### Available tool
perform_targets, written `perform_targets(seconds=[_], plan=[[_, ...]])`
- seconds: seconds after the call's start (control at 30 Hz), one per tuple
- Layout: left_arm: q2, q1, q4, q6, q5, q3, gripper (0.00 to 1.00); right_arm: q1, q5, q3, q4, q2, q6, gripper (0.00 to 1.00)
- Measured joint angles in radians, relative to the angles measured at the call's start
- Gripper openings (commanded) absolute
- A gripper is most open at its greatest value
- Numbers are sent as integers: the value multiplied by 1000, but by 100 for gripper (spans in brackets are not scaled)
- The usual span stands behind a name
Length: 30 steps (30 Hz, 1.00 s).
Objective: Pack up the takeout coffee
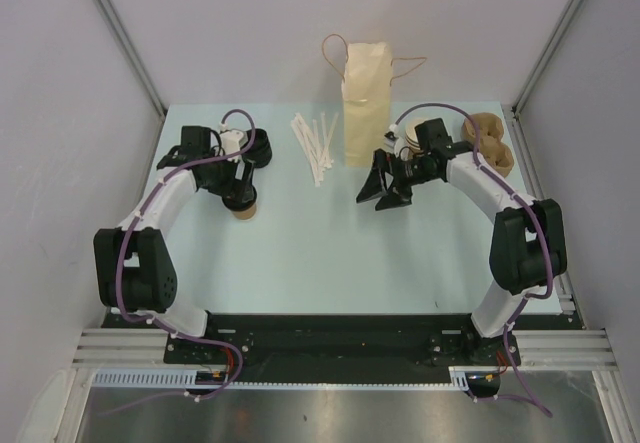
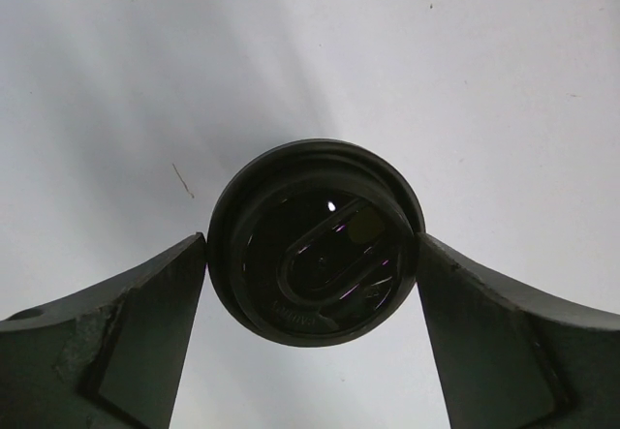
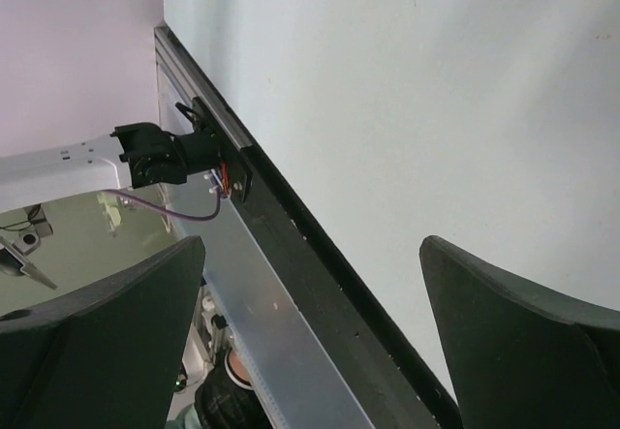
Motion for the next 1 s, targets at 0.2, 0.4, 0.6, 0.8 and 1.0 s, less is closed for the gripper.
perform_targets(seconds=[0.2,0.4,0.6,0.8,1.0], plan=[[1,7,-2,-1,12,0,100,-16,0,27,0,-1,-3,100],[2,10,-33,-8,22,31,100,-31,-1,40,-19,-2,-9,100],[-28,11,-98,-8,37,219,100,-114,-14,177,-101,-23,-70,99],[-212,11,-121,-9,76,330,99,-370,-51,253,-233,-140,-187,96],[-441,5,-116,-42,165,240,100,-713,-29,464,-450,-125,-357,82]])
